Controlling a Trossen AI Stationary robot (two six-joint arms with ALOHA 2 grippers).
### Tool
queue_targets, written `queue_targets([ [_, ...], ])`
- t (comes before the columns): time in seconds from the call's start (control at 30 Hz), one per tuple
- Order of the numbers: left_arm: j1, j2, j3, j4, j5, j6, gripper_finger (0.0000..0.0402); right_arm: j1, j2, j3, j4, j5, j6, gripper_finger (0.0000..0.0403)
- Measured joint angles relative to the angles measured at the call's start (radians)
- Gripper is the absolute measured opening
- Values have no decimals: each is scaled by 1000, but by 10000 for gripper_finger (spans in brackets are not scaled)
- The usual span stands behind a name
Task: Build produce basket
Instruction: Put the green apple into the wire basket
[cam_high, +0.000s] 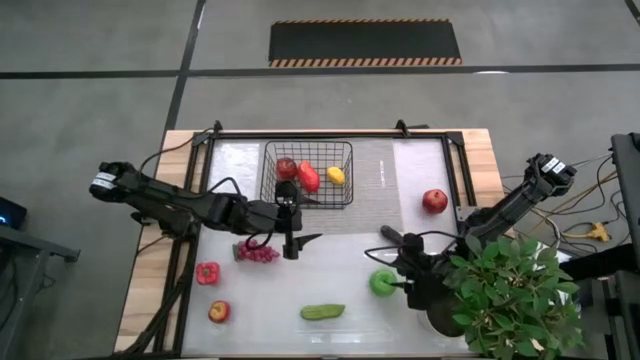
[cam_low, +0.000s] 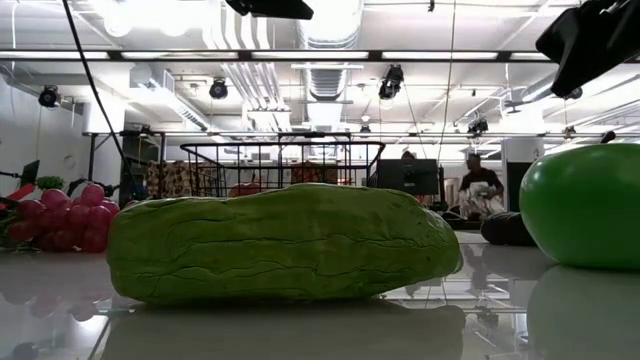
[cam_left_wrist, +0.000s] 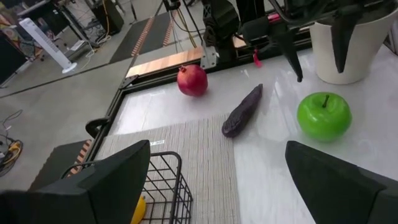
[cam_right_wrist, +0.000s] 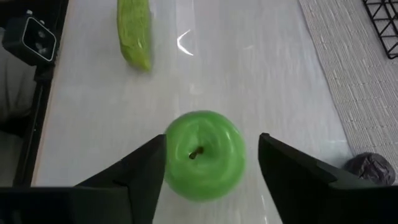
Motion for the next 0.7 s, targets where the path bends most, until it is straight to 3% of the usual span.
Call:
queue_targets([
  [0.33,0,0,0,25,-2,-1,354,0,0,0,-77,-45,-16,344],
  [0.7,3,0,0,59,-8,7,354,-3,41,-1,-55,-46,-69,357],
])
